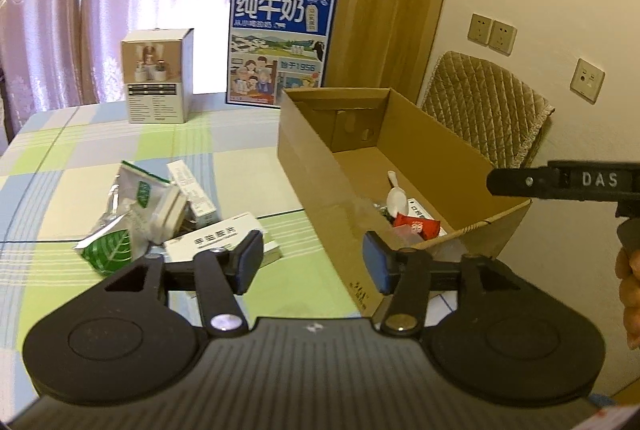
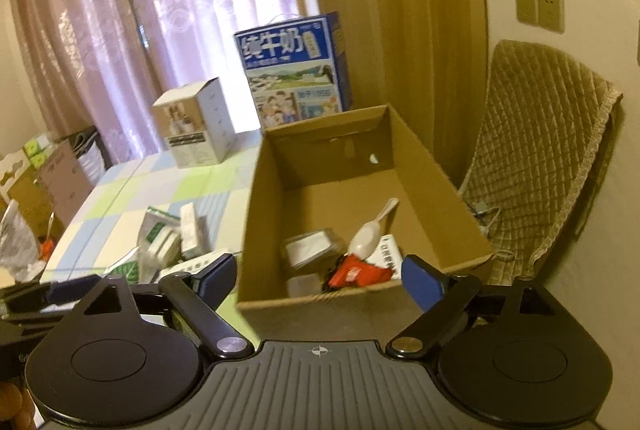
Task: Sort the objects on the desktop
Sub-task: 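Withdraw both tools from the box toward the tea pouch and white container, then grasp the silver tea pouch with the left tool while the right tool grasps the white container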
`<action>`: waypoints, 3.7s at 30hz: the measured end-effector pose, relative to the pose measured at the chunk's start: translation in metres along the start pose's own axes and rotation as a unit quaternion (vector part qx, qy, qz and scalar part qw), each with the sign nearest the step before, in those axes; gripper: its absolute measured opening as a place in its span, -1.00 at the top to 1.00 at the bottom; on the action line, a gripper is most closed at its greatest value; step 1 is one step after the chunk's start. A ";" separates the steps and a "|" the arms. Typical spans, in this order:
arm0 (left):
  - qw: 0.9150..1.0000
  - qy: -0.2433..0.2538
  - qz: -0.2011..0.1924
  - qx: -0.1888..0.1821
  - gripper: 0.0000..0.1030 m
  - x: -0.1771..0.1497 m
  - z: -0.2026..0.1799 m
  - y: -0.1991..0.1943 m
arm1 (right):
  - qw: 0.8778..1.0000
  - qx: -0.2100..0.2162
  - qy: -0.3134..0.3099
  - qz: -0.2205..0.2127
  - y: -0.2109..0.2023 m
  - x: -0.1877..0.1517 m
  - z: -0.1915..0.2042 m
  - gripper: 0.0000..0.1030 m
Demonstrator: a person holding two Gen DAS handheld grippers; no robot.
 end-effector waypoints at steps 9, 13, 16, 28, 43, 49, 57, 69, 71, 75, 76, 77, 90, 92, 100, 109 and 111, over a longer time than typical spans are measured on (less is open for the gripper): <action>0.999 -0.010 -0.007 0.035 -0.41 -0.008 0.031 -0.036 | 0.999 0.021 -0.028 0.019 -0.004 -0.015 0.041 -0.93; 0.998 -0.017 -0.006 0.052 -0.62 -0.017 0.049 -0.051 | 0.998 0.034 -0.038 0.024 -0.005 -0.022 0.059 -0.96; 0.998 -0.021 -0.001 0.065 -0.71 -0.026 0.065 -0.061 | 0.997 0.045 -0.048 0.030 -0.004 -0.027 0.074 -0.96; 0.992 -0.048 0.006 0.114 -0.83 -0.047 0.128 -0.091 | 0.991 0.086 -0.090 0.053 0.010 -0.052 0.123 -0.96; 0.991 -0.054 0.018 0.125 -0.86 -0.057 0.157 -0.081 | 0.985 0.101 -0.113 0.081 0.041 -0.070 0.142 -0.96; 0.990 -0.053 0.028 0.126 -0.86 -0.059 0.167 -0.069 | 0.981 0.110 -0.124 0.097 0.059 -0.073 0.152 -0.96; 0.991 -0.040 0.047 0.115 -0.86 -0.055 0.183 -0.046 | 0.977 0.114 -0.142 0.113 0.091 -0.071 0.163 -0.96; 0.992 -0.008 0.072 0.102 -0.86 -0.042 0.208 -0.003 | 0.975 0.114 -0.135 0.135 0.150 -0.062 0.165 -0.96; 0.992 -0.002 0.077 0.102 -0.86 -0.040 0.211 0.006 | 0.975 0.117 -0.132 0.134 0.157 -0.059 0.167 -0.96; 0.992 0.002 0.082 0.092 -0.86 -0.032 0.220 0.026 | 0.976 0.122 -0.123 0.132 0.172 -0.053 0.174 -0.95; 0.992 0.003 0.083 0.090 -0.86 -0.030 0.223 0.031 | 0.977 0.123 -0.119 0.131 0.175 -0.051 0.176 -0.95; 0.993 0.005 0.083 0.088 -0.86 -0.027 0.225 0.036 | 0.977 0.124 -0.115 0.129 0.180 -0.050 0.177 -0.94; 0.994 0.007 0.103 0.039 -0.86 -0.005 0.250 0.111 | 0.983 0.127 -0.051 0.124 0.230 -0.031 0.181 -0.21; 0.993 0.006 0.110 0.031 -0.85 -0.004 0.253 0.121 | 0.982 0.133 -0.042 0.127 0.238 -0.027 0.184 -0.15; 0.992 0.004 0.126 0.006 -0.73 -0.003 0.256 0.144 | 0.983 0.134 -0.007 0.128 0.267 -0.021 0.188 0.04; 0.990 0.015 0.141 -0.001 -0.70 -0.006 0.257 0.162 | 0.982 0.132 0.009 0.137 0.286 -0.019 0.188 0.26; 0.989 0.013 0.146 0.000 -0.60 -0.008 0.258 0.167 | 0.981 0.132 0.012 0.142 0.290 -0.021 0.188 0.34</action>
Point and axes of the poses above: each gripper's, at about its wrist camera, not at the fingertips, and y roughly the way its jaws point, z to its left, x to its top, the point moved 6 cm from there along y, roughly the way its jaws point, and after that the axes turned 1 degree about -y, right-handed, at the moved point
